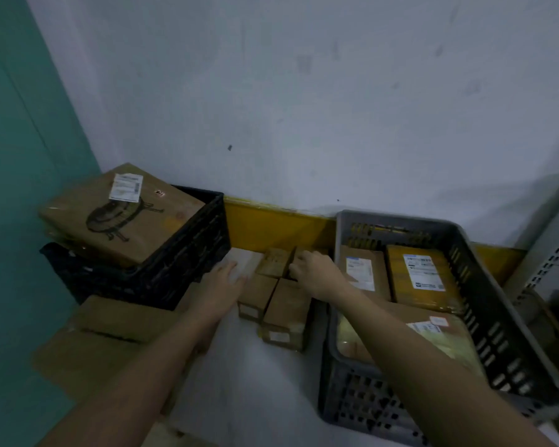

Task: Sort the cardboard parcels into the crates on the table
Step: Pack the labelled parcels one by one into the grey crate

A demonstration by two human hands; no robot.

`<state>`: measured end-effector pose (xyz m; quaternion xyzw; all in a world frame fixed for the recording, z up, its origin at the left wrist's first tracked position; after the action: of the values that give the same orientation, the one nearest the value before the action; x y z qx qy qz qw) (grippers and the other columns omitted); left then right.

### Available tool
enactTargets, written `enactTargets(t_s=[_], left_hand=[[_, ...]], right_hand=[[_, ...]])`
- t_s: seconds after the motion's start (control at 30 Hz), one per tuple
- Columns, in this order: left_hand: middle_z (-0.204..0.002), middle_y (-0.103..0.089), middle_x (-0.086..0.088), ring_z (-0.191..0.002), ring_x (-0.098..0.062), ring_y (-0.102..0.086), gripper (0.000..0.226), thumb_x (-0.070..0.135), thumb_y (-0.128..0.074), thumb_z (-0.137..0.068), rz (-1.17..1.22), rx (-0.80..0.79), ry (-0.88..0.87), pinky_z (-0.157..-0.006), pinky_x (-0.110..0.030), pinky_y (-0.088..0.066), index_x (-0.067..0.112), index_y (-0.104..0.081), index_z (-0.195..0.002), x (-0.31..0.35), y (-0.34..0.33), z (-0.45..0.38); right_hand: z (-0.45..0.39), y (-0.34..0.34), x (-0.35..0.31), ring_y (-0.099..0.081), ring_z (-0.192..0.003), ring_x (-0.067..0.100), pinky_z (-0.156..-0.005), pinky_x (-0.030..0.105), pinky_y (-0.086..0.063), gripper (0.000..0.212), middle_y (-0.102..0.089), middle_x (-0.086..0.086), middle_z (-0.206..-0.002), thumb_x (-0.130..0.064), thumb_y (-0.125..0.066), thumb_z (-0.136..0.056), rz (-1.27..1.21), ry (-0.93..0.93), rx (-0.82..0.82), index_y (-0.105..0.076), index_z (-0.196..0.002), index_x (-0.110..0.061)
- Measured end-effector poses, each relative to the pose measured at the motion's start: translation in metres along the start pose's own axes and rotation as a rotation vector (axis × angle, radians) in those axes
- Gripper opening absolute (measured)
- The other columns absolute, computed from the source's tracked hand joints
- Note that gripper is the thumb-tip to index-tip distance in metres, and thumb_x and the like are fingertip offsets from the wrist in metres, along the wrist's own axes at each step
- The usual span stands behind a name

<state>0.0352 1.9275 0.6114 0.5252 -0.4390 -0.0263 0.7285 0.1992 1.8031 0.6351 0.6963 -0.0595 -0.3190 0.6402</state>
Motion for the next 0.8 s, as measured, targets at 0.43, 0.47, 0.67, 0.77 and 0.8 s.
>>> enactTargets(t_s=[0.43,0.47,0.67,0.77,0.8], left_hand=[[-0.153,-0.041,-0.009,-0.135,-0.025,-0.044,0.075,0.030,-0.065,-0.092,0.222,-0.398,0.014,-0.104,-0.031,-0.041,0.015,-0.028,-0.155,-0.074,-0.116,-0.082],[-0.149,-0.046,-0.009,-0.132,-0.025,-0.048,0.072,0.030,-0.066,-0.092,0.238,-0.438,0.030,-0.102,-0.030,-0.042,0.012,-0.032,-0.153,-0.076,-0.126,-0.083],[-0.133,-0.061,-0.006,-0.116,-0.023,-0.059,0.053,0.024,-0.065,-0.090,0.318,-0.568,0.093,-0.100,-0.037,-0.049,0.013,-0.050,-0.140,-0.083,-0.172,-0.083],[-0.141,-0.053,-0.003,-0.120,-0.021,-0.056,0.065,0.023,-0.064,-0.092,0.370,-0.590,0.161,-0.088,-0.025,-0.045,0.011,-0.038,-0.150,-0.088,-0.189,-0.081],[-0.139,-0.054,-0.002,-0.113,-0.019,-0.057,0.064,0.022,-0.063,-0.092,0.395,-0.592,0.204,-0.081,-0.022,-0.044,0.010,-0.038,-0.150,-0.090,-0.193,-0.079]], right_hand=[[-0.063,-0.093,0.057,-0.060,-0.096,0.025,-0.072,0.033,-0.047,0.041,-0.062,0.012,-0.121,-0.032,-0.050,-0.101,-0.394,-0.519,-0.040,-0.052,-0.133,-0.005],[-0.059,-0.111,0.056,-0.060,-0.094,0.025,-0.073,0.034,-0.049,0.039,-0.064,0.014,-0.118,-0.029,-0.052,-0.101,-0.450,-0.564,-0.045,-0.054,-0.130,-0.004],[-0.022,-0.168,0.072,-0.057,-0.118,0.036,-0.086,0.032,-0.047,0.051,-0.056,0.019,-0.133,-0.022,-0.058,-0.095,-0.565,-0.819,0.009,-0.044,-0.139,0.000],[-0.008,-0.182,0.078,-0.053,-0.125,0.035,-0.104,0.044,-0.045,0.055,-0.052,0.018,-0.140,-0.021,-0.057,-0.096,-0.650,-0.834,-0.074,-0.041,-0.145,-0.002],[-0.005,-0.187,0.078,-0.054,-0.124,0.034,-0.105,0.044,-0.045,0.049,-0.055,0.018,-0.138,-0.019,-0.057,-0.097,-0.683,-0.831,-0.105,-0.046,-0.142,-0.002]])
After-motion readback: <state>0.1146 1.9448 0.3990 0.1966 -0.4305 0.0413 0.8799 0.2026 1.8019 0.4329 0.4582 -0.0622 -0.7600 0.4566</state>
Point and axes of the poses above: each hand's wrist, its own z-axis away from the middle knuckle, its own y-axis out of the back of the hand, x = y × z, the point moved 9 cm from there along -z, towards the middle knuckle
